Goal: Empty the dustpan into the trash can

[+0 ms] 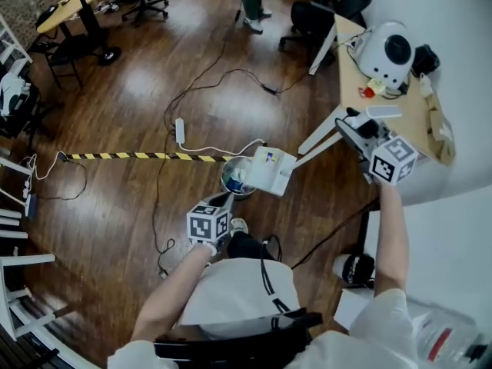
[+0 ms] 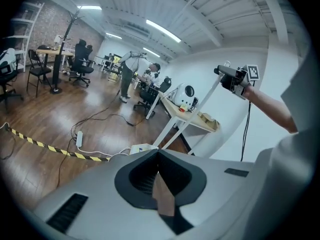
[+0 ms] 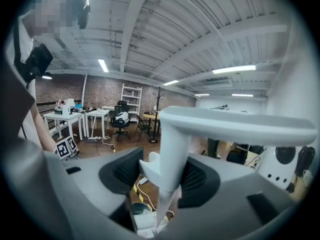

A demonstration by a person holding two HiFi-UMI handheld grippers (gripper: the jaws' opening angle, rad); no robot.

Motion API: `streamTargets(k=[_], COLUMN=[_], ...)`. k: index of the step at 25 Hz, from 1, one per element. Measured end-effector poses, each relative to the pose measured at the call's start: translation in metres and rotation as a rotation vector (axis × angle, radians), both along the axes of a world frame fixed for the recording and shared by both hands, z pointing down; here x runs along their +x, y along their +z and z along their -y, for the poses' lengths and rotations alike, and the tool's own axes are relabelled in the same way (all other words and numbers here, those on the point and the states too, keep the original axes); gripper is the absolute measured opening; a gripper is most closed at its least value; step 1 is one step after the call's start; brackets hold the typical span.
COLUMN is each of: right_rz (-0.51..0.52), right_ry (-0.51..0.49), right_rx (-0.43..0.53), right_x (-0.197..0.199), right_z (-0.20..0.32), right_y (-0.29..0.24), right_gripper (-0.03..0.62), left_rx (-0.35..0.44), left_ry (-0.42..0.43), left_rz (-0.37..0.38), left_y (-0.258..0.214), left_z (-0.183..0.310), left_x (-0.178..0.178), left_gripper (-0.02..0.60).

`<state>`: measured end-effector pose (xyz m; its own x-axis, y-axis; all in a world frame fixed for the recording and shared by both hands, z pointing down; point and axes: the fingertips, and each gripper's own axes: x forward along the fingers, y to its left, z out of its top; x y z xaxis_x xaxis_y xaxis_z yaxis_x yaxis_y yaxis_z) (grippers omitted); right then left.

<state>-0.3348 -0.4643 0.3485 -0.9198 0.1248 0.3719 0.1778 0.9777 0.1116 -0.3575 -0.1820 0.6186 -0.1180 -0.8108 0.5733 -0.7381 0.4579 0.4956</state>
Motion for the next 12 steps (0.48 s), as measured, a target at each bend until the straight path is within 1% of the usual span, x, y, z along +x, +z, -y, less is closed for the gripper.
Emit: streamTargets(k=[6,9,12], right_rz=[-0.006,-0.012,-0.017], right_ry=[-0.085,-0.135,-0.172], right_rx=[-0.032,-0.031,-0.016], right_x=[-0.035,-0.050,-0.056], right_z=[0.016,0.013,0.008], right_y=[0.018,0.029,0.042], right_gripper=[0.224,0.224,0.224], left_rx=[-0.020,-0.023,-0.025], left_ry=[-0.038,-0.063,-0.087], left_rz=[-0.011,-0.016,-0.020], left_y=[0.004,0.007,0.011], left_z=[0.013,0.013,0.014], left_x=[-0.021,-0.029,-0.034], left_gripper=[-0.005,-0.005,-0.005])
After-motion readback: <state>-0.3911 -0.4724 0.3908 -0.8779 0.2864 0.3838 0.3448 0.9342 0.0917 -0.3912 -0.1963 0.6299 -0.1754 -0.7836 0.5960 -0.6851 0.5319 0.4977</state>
